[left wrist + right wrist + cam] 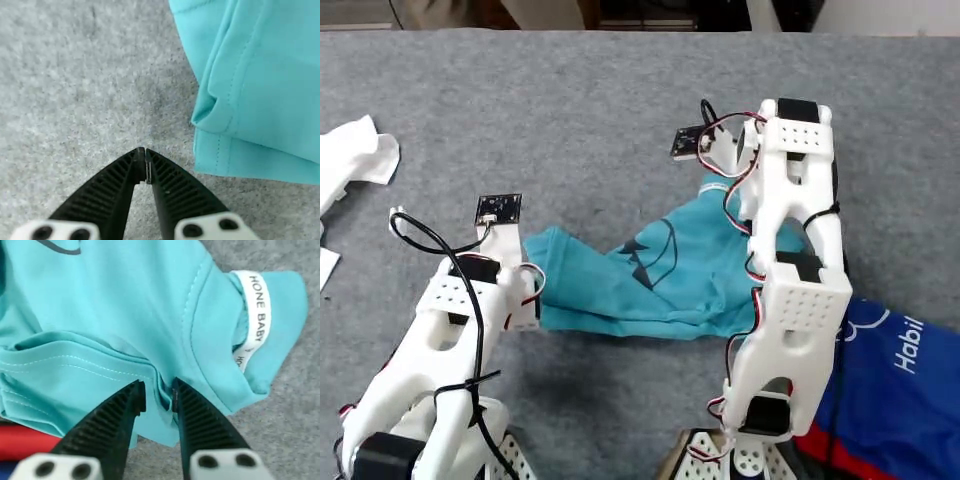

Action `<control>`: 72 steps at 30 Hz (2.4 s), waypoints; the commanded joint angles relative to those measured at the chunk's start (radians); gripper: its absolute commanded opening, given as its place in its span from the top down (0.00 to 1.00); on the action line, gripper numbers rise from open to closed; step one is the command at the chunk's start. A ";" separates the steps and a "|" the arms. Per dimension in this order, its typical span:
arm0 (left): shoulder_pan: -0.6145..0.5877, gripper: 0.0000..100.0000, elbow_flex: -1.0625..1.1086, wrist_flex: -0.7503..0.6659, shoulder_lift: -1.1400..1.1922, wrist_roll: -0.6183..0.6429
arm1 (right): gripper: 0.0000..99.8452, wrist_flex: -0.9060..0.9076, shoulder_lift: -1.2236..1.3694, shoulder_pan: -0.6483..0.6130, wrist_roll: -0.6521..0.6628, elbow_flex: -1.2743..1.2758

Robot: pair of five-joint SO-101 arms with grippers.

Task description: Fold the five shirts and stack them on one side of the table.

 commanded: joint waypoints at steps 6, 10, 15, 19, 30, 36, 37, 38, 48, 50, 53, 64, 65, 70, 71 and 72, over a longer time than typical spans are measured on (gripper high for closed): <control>-0.012 0.98 -0.043 -0.008 -0.001 -0.006 | 1.00 -0.012 -0.073 0.005 0.009 -0.008; -0.012 0.98 -0.109 0.017 -0.001 -0.006 | 1.00 -0.012 -0.074 0.015 -0.003 -0.008; 0.017 0.98 -0.232 0.060 0.007 -0.003 | 1.00 -0.138 -0.074 0.048 -0.180 -0.008; 0.055 0.90 -0.236 0.043 0.008 -0.069 | 1.00 -0.267 -0.073 0.054 -0.391 0.044; 0.051 0.77 -0.253 -0.046 0.016 0.371 | 1.00 -0.428 -0.073 0.056 -0.552 0.134; 0.121 0.77 -0.255 -0.049 0.159 0.385 | 1.00 -0.453 -0.071 0.053 -0.554 0.142; 0.124 0.77 -0.258 -0.051 0.197 0.385 | 1.00 -0.453 -0.070 0.053 -0.554 0.142; 0.124 0.77 -0.269 -0.046 0.234 0.385 | 1.00 -0.454 -0.067 0.053 -0.554 0.142; 0.129 0.77 -0.333 0.034 0.245 0.385 | 1.00 -0.459 0.005 0.051 -0.554 0.087; 0.129 0.81 -0.331 0.029 0.249 0.379 | 1.00 -0.460 0.007 0.051 -0.554 0.087; 0.130 0.84 -0.330 0.000 0.285 0.377 | 1.00 -0.463 0.007 0.051 -0.554 0.088; 0.129 0.84 -0.331 -0.058 0.403 0.382 | 1.00 -0.466 0.008 0.050 -0.554 0.088; 0.129 0.84 -0.331 -0.064 0.406 0.382 | 1.00 -0.466 0.008 0.050 -0.554 0.088; 0.126 0.87 -0.341 -0.066 0.398 0.377 | 1.00 -0.466 0.008 0.044 -0.554 0.090; 0.124 0.90 -0.344 -0.066 0.398 0.376 | 1.00 -0.466 0.008 0.042 -0.554 0.091; 0.126 0.93 -0.354 -0.061 0.398 0.365 | 1.00 -0.466 0.008 0.041 -0.554 0.094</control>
